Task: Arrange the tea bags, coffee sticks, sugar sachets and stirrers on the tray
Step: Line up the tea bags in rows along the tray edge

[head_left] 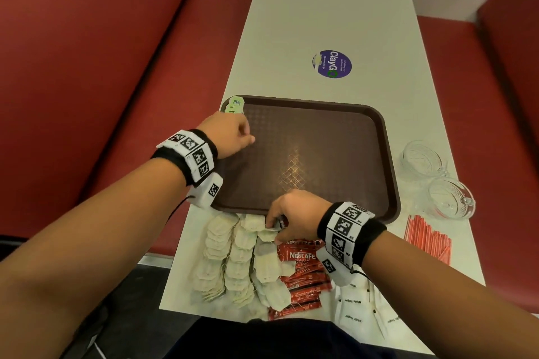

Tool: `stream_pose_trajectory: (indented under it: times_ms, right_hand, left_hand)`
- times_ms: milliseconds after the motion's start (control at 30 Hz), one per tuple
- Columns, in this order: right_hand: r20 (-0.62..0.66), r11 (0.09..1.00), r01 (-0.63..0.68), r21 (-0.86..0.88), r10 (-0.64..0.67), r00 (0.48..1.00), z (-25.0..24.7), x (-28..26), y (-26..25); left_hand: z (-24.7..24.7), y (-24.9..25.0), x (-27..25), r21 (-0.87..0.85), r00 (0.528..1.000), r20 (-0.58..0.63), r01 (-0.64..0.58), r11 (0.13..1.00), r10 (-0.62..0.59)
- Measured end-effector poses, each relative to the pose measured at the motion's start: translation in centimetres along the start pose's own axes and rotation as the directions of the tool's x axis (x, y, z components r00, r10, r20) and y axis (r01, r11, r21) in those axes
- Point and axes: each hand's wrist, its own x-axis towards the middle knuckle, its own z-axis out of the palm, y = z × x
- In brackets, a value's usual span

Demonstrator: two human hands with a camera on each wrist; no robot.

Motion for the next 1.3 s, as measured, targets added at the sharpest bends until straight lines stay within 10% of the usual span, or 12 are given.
stream_pose_trajectory:
  times_ms: [333,867,1300]
  right_hand:
    - [-0.090,0.997,-0.003,0.071,0.009,0.996,-0.8,-0.5,0.4]
    - [-0.416,0.935,0.113,0.336,0.040,0.908,-1.3,-0.8,0.6]
    - [-0.529,0.917,0.221,0.332,-0.013,0.849,-2.3,1.6,-0.5]
  left_hand:
    - [5.0,1.0,-10.3,-0.039,0.877,0.333,-0.354,0.934,0.346]
    - [4.4,0.3,-10.8,-0.279,0.946,-0.140,-0.322,0.905,0.294]
    - [3.0,0.6,-9.9,-0.535,0.961,-0.221,-0.264,0.803,0.168]
